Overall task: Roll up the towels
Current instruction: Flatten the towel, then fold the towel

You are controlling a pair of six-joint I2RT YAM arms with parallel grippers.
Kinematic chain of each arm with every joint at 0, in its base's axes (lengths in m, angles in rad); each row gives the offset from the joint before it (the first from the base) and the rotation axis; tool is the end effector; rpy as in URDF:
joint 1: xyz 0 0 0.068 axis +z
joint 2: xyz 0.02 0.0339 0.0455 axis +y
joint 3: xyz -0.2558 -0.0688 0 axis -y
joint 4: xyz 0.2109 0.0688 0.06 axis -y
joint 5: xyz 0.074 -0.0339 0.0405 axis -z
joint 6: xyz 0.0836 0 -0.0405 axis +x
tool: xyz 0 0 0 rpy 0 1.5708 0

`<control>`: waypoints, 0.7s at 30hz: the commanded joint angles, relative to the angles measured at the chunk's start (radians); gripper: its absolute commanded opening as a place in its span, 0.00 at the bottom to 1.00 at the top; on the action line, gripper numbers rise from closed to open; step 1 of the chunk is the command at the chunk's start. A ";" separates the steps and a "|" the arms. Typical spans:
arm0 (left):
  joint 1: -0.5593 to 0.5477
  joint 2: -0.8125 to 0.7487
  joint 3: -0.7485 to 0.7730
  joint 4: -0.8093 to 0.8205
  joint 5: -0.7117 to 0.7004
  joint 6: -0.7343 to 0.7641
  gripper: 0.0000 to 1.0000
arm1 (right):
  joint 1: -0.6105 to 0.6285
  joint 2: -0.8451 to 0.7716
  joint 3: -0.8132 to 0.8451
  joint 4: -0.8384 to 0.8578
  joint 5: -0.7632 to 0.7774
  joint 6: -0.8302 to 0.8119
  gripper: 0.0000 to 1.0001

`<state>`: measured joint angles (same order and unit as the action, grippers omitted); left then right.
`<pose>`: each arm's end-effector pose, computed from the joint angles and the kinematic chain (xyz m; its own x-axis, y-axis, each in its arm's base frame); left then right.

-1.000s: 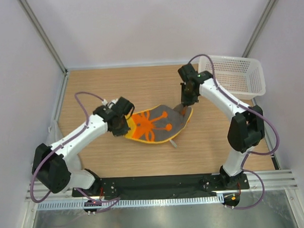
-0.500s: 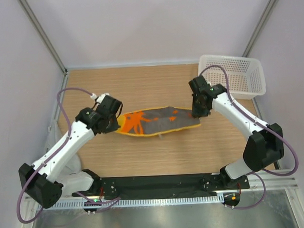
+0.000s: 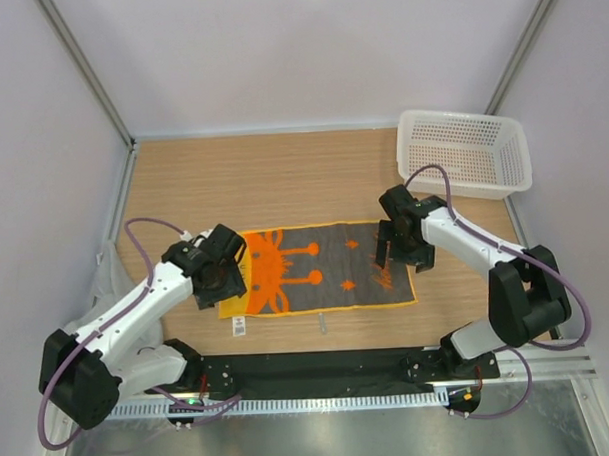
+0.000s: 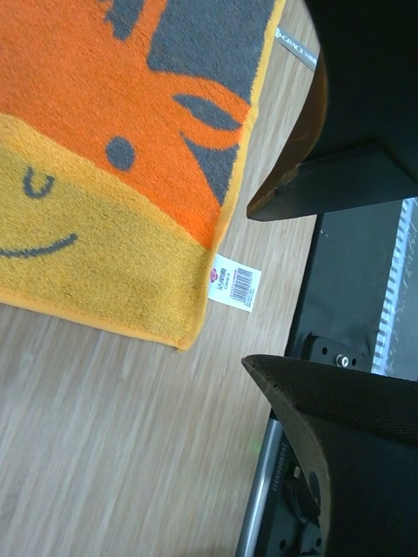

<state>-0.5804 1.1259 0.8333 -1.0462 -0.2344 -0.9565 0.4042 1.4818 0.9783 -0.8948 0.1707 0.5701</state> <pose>0.1485 -0.0742 0.1899 -0.8684 -0.3810 -0.3172 -0.3834 0.9218 -0.0576 0.2242 0.0805 0.1650 -0.9572 0.1690 -0.2348 0.1852 0.9815 -0.0482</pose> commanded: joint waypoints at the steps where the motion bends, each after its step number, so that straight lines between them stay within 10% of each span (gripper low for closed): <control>1: -0.004 -0.058 -0.042 -0.009 0.024 -0.077 0.63 | 0.004 -0.098 -0.026 0.028 0.016 0.053 0.87; 21: 0.014 -0.061 -0.252 0.198 -0.077 -0.272 0.66 | 0.001 -0.242 -0.127 0.135 -0.092 0.077 0.84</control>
<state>-0.5781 1.0634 0.5900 -0.9077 -0.2508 -1.1984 0.4038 1.2675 0.8520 -0.7753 0.1013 0.6601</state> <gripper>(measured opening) 0.643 0.843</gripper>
